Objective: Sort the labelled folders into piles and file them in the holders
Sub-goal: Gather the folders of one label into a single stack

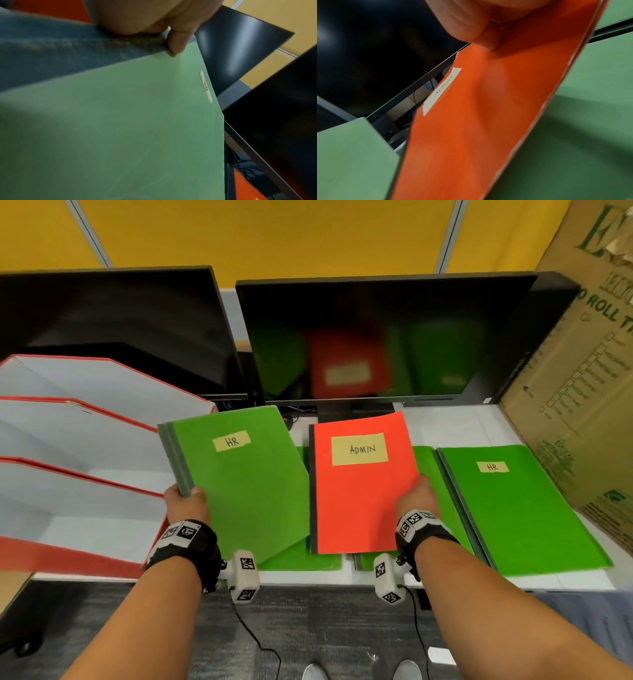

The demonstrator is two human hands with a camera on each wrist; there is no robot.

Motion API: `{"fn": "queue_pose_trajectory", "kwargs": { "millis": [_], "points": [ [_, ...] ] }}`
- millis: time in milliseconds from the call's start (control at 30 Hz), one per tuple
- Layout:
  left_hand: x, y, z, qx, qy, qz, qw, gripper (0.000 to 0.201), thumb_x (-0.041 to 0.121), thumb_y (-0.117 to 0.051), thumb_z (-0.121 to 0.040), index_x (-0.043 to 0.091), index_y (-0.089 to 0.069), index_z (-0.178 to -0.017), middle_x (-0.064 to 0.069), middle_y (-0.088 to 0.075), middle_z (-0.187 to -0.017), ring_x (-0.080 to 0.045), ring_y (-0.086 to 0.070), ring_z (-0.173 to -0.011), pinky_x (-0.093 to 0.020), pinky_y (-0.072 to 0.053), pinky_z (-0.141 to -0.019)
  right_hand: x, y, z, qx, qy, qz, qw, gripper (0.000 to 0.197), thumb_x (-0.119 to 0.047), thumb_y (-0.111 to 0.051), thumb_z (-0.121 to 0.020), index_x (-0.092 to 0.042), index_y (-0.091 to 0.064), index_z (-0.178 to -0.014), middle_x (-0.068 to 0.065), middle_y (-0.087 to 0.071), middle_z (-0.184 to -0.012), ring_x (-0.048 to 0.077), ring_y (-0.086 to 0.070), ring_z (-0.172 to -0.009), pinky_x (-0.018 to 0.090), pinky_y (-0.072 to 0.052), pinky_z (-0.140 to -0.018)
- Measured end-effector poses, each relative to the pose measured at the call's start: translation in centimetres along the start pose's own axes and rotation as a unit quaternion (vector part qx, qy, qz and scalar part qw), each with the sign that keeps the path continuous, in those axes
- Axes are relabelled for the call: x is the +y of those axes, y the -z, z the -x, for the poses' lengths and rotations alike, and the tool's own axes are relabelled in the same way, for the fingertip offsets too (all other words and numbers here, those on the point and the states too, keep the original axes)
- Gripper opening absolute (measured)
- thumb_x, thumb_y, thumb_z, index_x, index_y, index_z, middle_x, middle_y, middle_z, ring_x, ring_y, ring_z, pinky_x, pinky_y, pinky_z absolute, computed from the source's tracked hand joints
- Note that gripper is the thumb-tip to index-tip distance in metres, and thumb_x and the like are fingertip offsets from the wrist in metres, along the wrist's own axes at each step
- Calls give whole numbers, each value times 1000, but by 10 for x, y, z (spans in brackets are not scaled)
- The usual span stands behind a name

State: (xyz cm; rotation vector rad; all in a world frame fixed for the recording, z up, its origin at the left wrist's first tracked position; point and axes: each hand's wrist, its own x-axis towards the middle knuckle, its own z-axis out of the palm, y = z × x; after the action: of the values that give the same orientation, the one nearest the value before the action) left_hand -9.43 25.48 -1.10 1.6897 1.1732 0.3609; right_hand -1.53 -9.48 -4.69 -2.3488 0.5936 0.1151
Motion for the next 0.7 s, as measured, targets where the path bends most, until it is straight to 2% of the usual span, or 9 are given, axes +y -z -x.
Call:
{"fn": "queue_pose_trajectory", "kwargs": {
  "millis": [133,267,367,500,633,700],
  "points": [
    [5,12,-3,40,-7,25,999,40,19,-46,-94,13,-42,-133,-21,-58,-120,-39,-59,-103,-45,-46,-89,0,9,5,37,-20,32,999,47,-5,-30,-86,-20,-36,-130,16,-53,-114,36,-59,-100,45,-50,-81],
    [8,19,-6,67,-13,55,996,39,22,-45,-93,16,-42,-132,-19,-58,-121,-37,-58,-105,-45,-46,-92,1,9,7,27,-34,7,999,52,-4,-30,-86,-22,-32,-134,18,-52,-116,36,-57,-102,46,-49,-84],
    [10,20,-7,65,-10,75,995,39,22,-44,-94,17,-42,-132,-17,-57,-121,-35,-57,-105,-45,-45,-93,0,0,7,-32,-27,-58,997,58,0,-28,-84,-22,-34,-138,18,-57,-113,35,-58,-98,40,-48,-81],
    [9,20,-8,44,2,96,994,39,23,-45,-95,18,-41,-133,-12,-55,-111,-28,-55,-97,-44,-45,-94,-10,-20,18,-92,-13,-102,990,55,4,-30,-87,-19,-44,-135,12,-60,-98,29,-57,-87,31,-43,-74],
    [5,17,-5,20,8,97,995,39,22,-45,-96,17,-40,-134,-9,-51,-105,-28,-52,-95,-41,-42,-87,-25,-41,34,-182,11,-89,979,43,-1,-38,-91,-13,-50,-130,16,-61,-118,33,-58,-107,31,-43,-86],
    [3,16,-4,8,6,89,996,39,21,-45,-96,16,-40,-134,-9,-50,-105,-27,-51,-95,-40,-41,-84,-34,-49,42,-223,27,-67,972,43,1,-40,-90,-9,-50,-130,15,-60,-120,32,-57,-111,29,-42,-87]
  ]
}}
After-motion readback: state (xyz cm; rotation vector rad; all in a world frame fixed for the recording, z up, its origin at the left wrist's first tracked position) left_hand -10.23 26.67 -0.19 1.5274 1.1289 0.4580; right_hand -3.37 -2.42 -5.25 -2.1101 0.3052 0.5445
